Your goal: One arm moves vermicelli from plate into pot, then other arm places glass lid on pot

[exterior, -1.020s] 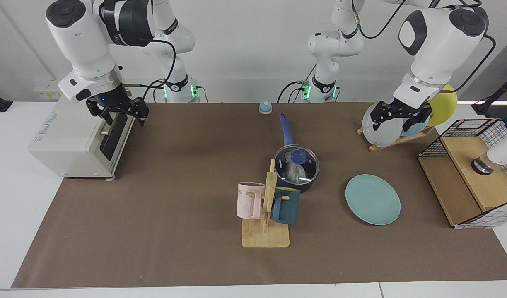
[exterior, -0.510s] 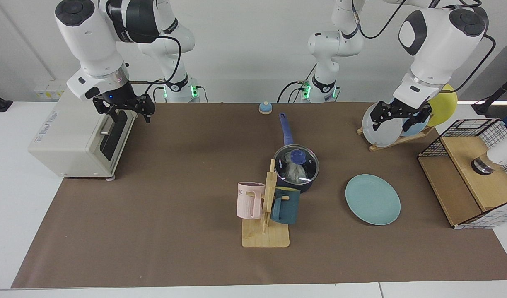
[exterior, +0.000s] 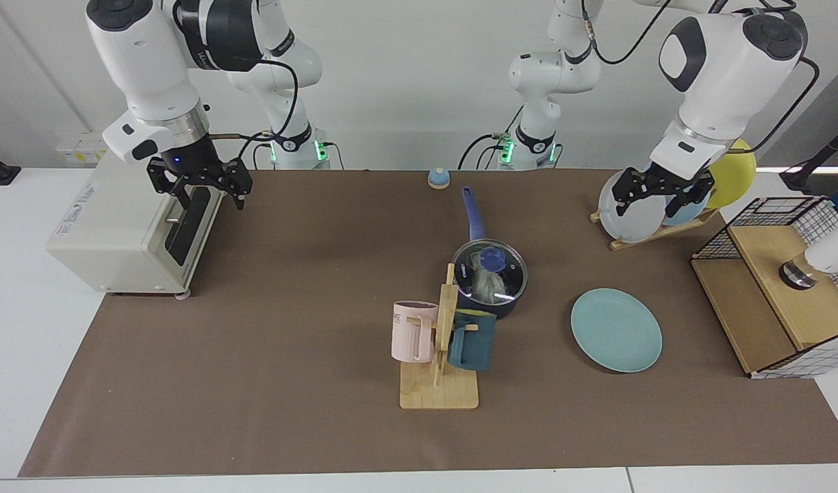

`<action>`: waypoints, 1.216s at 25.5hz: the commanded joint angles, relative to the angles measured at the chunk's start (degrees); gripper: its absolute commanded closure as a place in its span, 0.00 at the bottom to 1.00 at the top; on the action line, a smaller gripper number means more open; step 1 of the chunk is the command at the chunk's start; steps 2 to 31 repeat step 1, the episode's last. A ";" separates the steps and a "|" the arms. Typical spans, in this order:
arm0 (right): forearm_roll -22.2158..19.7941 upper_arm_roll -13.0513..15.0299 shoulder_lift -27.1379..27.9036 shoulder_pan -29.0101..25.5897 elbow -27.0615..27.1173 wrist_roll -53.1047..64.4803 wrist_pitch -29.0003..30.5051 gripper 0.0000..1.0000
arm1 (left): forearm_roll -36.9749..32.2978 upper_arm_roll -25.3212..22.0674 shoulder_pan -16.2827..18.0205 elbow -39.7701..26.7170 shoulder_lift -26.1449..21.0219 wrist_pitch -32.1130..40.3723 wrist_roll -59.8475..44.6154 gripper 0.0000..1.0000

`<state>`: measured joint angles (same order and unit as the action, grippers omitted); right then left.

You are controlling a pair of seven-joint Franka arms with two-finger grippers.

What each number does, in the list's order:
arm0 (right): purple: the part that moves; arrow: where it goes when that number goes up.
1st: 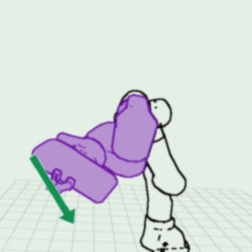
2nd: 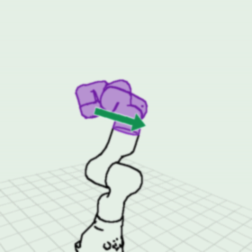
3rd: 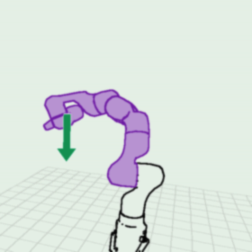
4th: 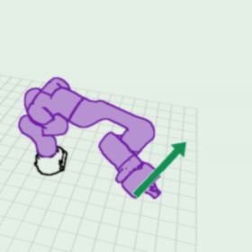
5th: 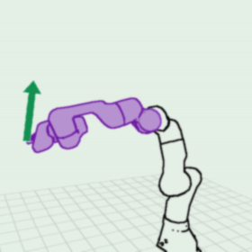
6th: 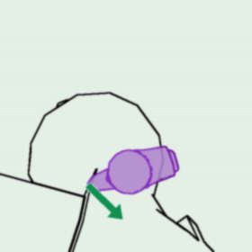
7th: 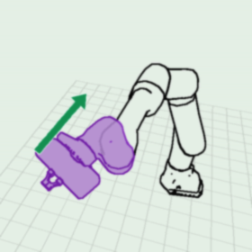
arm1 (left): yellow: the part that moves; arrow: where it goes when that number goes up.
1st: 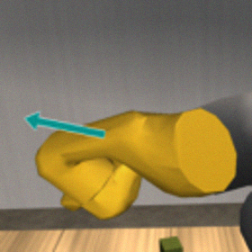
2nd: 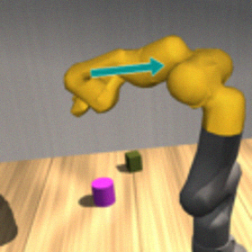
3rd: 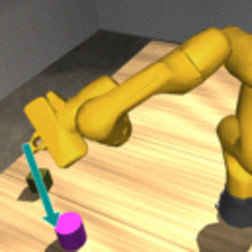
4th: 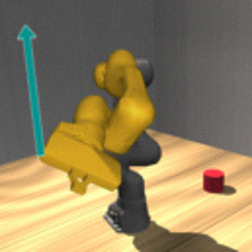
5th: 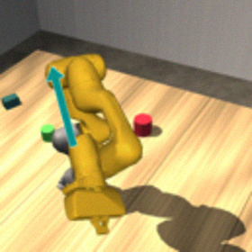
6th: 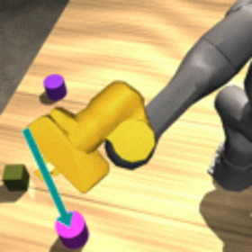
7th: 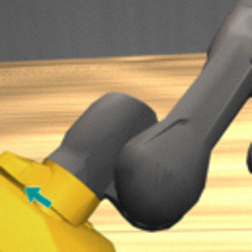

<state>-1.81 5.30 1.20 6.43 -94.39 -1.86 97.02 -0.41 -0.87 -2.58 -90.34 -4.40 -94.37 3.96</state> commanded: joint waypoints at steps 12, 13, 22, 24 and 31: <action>1.37 -0.11 0.29 -0.19 0.52 0.01 0.10 0.00 | -0.12 0.00 -0.06 -0.36 0.79 0.15 -0.44 0.00; 1.37 -0.11 0.29 -0.19 0.52 0.01 0.10 0.00 | -0.12 0.00 -0.06 -0.36 0.79 0.15 -0.44 0.00; 1.37 -0.11 0.29 -0.19 0.52 0.01 0.10 0.00 | -0.12 0.00 -0.06 -0.36 0.79 0.15 -0.44 0.00; 1.37 -0.11 0.29 -0.19 0.52 0.01 0.10 0.00 | -0.12 0.00 -0.06 -0.36 0.79 0.15 -0.44 0.00; 1.37 -0.11 0.29 -0.19 0.52 0.01 0.10 0.00 | -0.12 0.00 -0.06 -0.36 0.79 0.15 -0.44 0.00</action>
